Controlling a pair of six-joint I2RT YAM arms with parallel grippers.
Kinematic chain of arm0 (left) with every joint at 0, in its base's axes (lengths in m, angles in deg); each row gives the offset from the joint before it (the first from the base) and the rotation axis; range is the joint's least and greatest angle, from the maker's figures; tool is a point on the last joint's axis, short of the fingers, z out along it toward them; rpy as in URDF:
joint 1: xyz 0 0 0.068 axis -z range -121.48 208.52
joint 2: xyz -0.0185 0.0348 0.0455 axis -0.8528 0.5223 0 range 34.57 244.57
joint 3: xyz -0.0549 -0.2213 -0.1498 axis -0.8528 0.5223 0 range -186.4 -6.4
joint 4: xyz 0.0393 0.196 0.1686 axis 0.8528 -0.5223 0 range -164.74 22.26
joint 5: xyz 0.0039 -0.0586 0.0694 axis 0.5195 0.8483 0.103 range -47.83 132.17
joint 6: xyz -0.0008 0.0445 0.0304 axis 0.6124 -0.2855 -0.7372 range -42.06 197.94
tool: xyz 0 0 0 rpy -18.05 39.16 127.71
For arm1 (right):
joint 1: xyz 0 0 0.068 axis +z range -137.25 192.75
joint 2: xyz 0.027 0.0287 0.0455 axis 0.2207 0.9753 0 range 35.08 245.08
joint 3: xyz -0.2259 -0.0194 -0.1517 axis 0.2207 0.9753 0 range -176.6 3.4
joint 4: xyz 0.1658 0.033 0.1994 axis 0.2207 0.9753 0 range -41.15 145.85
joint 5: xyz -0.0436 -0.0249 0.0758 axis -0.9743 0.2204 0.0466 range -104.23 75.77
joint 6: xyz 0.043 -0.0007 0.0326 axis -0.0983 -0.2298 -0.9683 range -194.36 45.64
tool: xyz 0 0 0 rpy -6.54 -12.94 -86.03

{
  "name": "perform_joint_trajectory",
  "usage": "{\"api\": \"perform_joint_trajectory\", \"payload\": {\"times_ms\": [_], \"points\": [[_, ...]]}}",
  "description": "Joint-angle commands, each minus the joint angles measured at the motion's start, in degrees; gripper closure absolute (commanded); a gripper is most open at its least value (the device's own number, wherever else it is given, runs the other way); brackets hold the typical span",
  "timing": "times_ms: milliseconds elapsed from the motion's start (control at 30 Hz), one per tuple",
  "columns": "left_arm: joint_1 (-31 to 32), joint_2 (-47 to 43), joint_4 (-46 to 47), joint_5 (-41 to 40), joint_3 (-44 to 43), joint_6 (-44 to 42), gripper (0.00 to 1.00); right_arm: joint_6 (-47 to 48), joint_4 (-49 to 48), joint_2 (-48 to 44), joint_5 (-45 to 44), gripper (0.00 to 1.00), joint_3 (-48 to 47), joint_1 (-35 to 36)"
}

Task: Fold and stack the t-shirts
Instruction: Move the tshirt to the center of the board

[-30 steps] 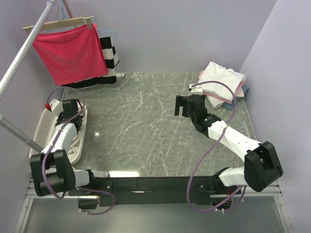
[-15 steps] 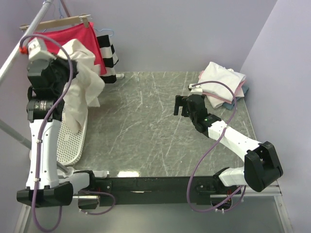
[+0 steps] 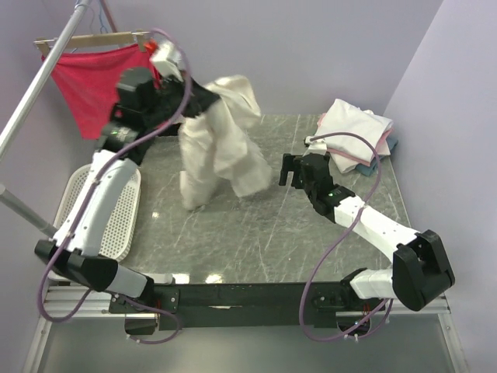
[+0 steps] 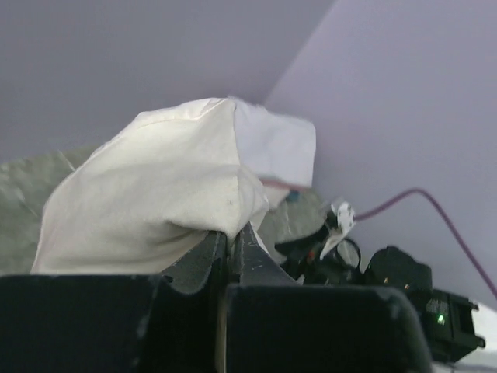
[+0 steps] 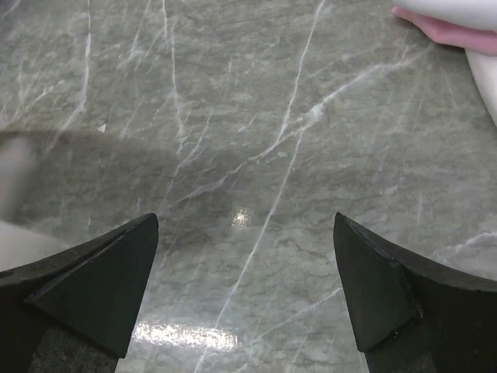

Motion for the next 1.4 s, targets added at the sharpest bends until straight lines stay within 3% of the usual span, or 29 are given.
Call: {"api": "perform_joint_trajectory", "payload": {"times_ms": [0, 200, 267, 300, 433, 700, 900, 1233, 1367], "points": [[3.9, 1.6, 5.9, 4.5, 7.0, -1.1, 0.99, -1.0, -1.1, -3.1, -3.1, 0.00, 0.8, -0.1], [7.6, 5.6, 10.2, 1.3, 20.7, -2.2, 0.96, -2.2, 1.0, -4.2, -6.6, 0.00, -0.6, -0.2], [8.3, 7.3, 12.1, -2.1, 24.1, -2.3, 0.67, -3.2, 4.1, -5.4, -10.0, 0.00, -1.2, -0.2], [8.3, 7.9, 12.5, -5.8, 26.7, -2.2, 0.58, -2.9, 4.5, -5.9, -10.5, 0.00, -1.7, -0.3], [8.3, 11.4, 14.5, -8.9, 30.5, -2.5, 0.50, 0.3, 4.3, -6.7, -4.0, 0.00, -2.8, -0.3], [8.2, 13.3, 16.5, -16.9, 36.7, -0.5, 0.46, -2.6, 5.1, 4.7, 12.0, 0.00, -8.5, -0.3], [4.0, 14.3, 19.7, -18.4, 40.3, 1.3, 0.46, -4.7, 2.1, 13.9, 13.9, 0.00, -10.1, -1.0], [-1.4, 17.3, 25.4, -14.2, 44.0, 2.6, 0.47, -2.1, 1.7, 25.5, 16.7, 0.00, -15.2, -4.3], [-1.6, 19.3, 26.7, -13.3, 44.7, 2.9, 0.47, -1.4, 1.7, 28.5, 19.2, 0.09, -17.9, -6.2]]}}
